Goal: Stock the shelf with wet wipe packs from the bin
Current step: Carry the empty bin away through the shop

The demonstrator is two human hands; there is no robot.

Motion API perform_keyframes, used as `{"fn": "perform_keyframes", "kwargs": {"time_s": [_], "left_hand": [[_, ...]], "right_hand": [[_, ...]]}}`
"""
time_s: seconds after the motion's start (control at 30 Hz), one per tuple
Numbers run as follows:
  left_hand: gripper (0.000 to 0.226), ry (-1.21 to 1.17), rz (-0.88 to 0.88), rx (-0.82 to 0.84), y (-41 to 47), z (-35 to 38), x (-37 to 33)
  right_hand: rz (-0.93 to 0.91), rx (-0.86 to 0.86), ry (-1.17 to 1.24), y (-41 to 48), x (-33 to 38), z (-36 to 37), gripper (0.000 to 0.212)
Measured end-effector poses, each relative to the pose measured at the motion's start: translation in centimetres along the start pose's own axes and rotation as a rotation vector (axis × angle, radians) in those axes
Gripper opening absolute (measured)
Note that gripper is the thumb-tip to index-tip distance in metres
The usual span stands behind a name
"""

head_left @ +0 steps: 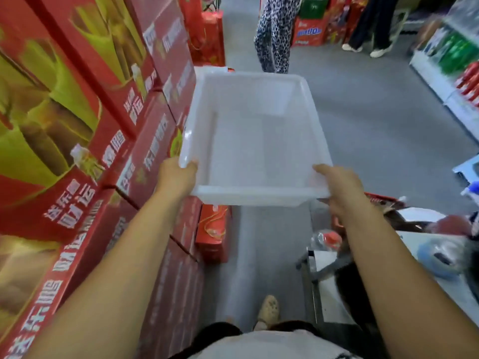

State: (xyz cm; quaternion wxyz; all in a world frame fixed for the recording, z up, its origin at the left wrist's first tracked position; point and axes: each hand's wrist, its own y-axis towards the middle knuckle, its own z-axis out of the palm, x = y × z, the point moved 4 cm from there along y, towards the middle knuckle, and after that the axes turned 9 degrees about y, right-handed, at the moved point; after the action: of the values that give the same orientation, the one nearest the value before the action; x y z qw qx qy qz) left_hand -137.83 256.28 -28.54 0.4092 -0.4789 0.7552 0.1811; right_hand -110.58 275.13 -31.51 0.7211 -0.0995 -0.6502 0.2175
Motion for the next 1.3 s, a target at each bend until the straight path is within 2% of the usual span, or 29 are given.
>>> {"fn": "perform_keyframes", "kwargs": {"time_s": [0.07, 0.17, 0.27, 0.4, 0.57, 0.7, 0.83, 1.0, 1.3], "left_hand": [[0.019, -0.085, -0.054, -0.012, 3.4, 1.5, -2.6], [0.019, -0.146, -0.120, -0.028, 7.8, 3.4, -4.9], [0.017, -0.154, -0.141, -0.040, 12.2, 5.2, -6.6], [0.030, -0.158, -0.136, -0.051, 20.0, 8.3, -8.6], [0.011, -0.172, -0.100, 0.071, 30.4, 13.5, -13.3], [0.018, -0.214, -0.120, 0.176, 36.9, 17.4, -15.9], [0.022, -0.189, -0.133, 0.207, 42.0, 19.7, -17.4], [0.023, -0.142, -0.156, 0.131, 48.7, 22.0, -18.2], [0.028, -0.054, -0.247, -0.133, 61.7, 26.7, -20.4]], "right_hand": [[-0.082, 0.031, 0.038, 3.9, 3.6, 2.4, 0.006], [-0.157, 0.030, 0.012, 9.0, 7.1, 5.3, 0.010], [-0.159, 0.004, -0.017, 14.1, 8.8, 7.7, 0.012], [-0.166, -0.018, -0.019, 21.3, 9.9, 10.6, 0.014], [-0.173, -0.054, -0.044, 30.5, 12.6, 13.4, 0.009], [-0.128, -0.087, -0.070, 36.4, 13.7, 14.5, 0.009], [-0.076, -0.099, -0.082, 41.3, 13.1, 16.2, 0.013], [-0.050, -0.043, -0.119, 49.3, 14.2, 20.9, 0.018], [-0.034, 0.248, -0.254, 68.5, 19.8, 32.6, 0.024]]}}
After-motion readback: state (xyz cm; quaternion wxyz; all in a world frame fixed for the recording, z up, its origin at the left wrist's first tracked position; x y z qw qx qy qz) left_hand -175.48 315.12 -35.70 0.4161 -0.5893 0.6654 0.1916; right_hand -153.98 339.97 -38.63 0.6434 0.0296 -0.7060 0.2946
